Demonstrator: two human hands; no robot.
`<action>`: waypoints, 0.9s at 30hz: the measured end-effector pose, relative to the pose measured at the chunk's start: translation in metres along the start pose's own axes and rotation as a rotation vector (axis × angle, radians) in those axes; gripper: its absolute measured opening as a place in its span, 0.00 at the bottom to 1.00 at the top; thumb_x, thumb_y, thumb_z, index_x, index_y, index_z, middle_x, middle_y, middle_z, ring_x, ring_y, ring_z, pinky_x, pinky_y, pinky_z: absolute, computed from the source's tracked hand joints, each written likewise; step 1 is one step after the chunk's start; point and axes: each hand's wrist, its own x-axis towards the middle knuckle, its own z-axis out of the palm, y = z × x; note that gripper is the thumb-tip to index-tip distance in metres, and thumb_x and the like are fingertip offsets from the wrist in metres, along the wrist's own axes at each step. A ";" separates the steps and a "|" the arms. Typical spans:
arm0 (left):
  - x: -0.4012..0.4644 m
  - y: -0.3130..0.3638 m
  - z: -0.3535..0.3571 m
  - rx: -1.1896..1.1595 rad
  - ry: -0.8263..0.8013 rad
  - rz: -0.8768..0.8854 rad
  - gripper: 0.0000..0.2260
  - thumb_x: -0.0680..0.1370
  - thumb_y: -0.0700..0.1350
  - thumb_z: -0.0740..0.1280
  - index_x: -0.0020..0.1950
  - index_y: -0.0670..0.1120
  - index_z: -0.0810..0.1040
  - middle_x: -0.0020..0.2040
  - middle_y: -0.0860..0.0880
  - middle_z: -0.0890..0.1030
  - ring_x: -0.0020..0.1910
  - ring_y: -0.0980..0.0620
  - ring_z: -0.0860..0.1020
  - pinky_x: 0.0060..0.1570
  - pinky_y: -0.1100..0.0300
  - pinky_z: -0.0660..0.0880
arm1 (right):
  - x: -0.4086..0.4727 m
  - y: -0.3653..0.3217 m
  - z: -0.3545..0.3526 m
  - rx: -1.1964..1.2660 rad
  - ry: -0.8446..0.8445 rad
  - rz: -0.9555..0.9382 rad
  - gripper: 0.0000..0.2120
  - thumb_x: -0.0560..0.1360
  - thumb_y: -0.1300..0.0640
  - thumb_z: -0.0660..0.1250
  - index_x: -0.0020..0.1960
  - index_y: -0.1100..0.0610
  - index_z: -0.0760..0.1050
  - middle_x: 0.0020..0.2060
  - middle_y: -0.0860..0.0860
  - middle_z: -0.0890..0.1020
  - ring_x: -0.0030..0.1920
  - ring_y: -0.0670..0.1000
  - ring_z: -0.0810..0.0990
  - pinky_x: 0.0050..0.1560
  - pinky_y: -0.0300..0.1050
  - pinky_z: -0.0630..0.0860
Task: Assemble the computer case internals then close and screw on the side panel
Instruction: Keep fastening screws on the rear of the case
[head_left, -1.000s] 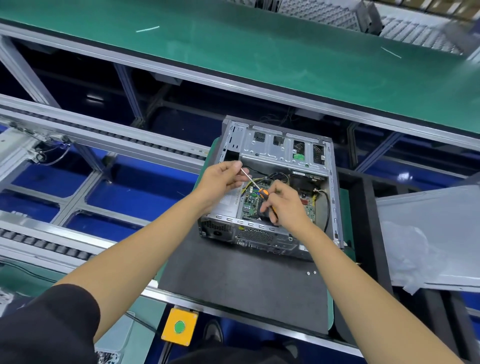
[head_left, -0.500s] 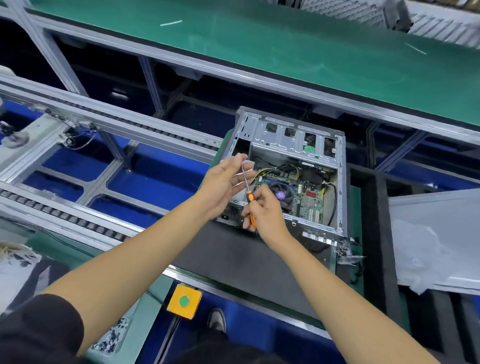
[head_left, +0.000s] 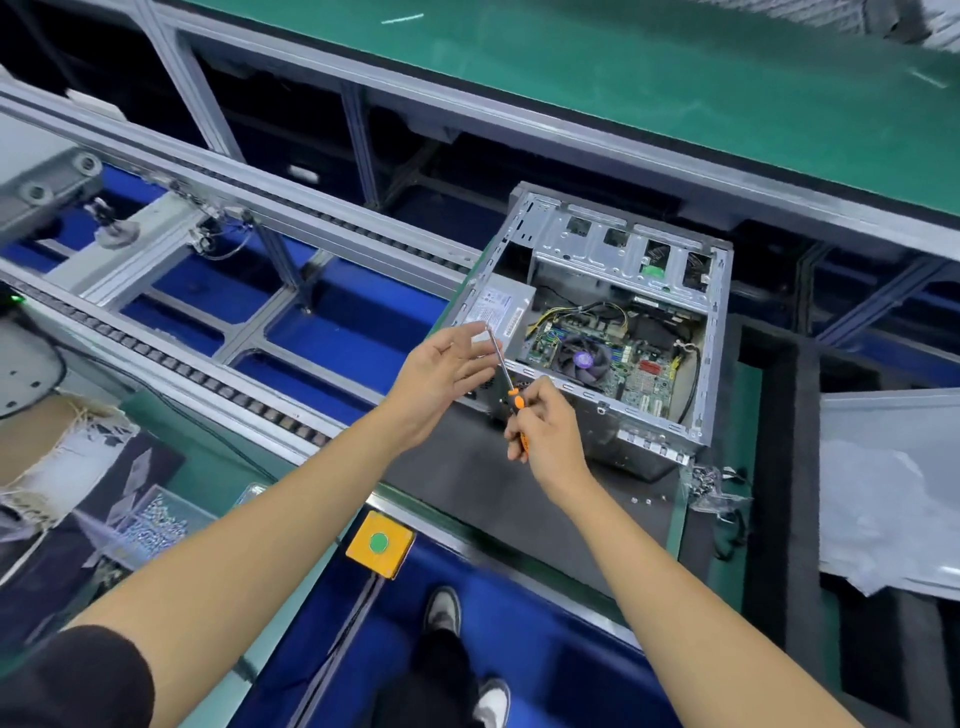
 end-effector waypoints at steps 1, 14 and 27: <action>-0.004 -0.005 -0.002 0.029 0.027 0.008 0.21 0.81 0.53 0.66 0.69 0.42 0.74 0.61 0.41 0.83 0.62 0.42 0.81 0.60 0.55 0.79 | -0.003 0.006 -0.001 -0.009 -0.002 0.007 0.09 0.69 0.63 0.59 0.38 0.48 0.67 0.28 0.55 0.78 0.22 0.54 0.73 0.23 0.38 0.62; -0.036 -0.071 -0.016 0.138 0.161 -0.011 0.07 0.81 0.43 0.70 0.58 0.43 0.82 0.51 0.41 0.86 0.53 0.43 0.85 0.49 0.58 0.82 | -0.042 0.079 -0.008 -0.188 -0.067 0.045 0.14 0.78 0.68 0.58 0.40 0.51 0.67 0.29 0.54 0.80 0.24 0.53 0.74 0.28 0.42 0.70; -0.024 -0.105 -0.045 0.089 0.130 -0.239 0.07 0.81 0.46 0.71 0.53 0.43 0.83 0.50 0.43 0.86 0.48 0.51 0.85 0.48 0.58 0.82 | -0.038 0.116 0.007 -0.344 0.024 0.018 0.07 0.77 0.58 0.60 0.42 0.49 0.69 0.31 0.49 0.81 0.24 0.49 0.75 0.29 0.44 0.72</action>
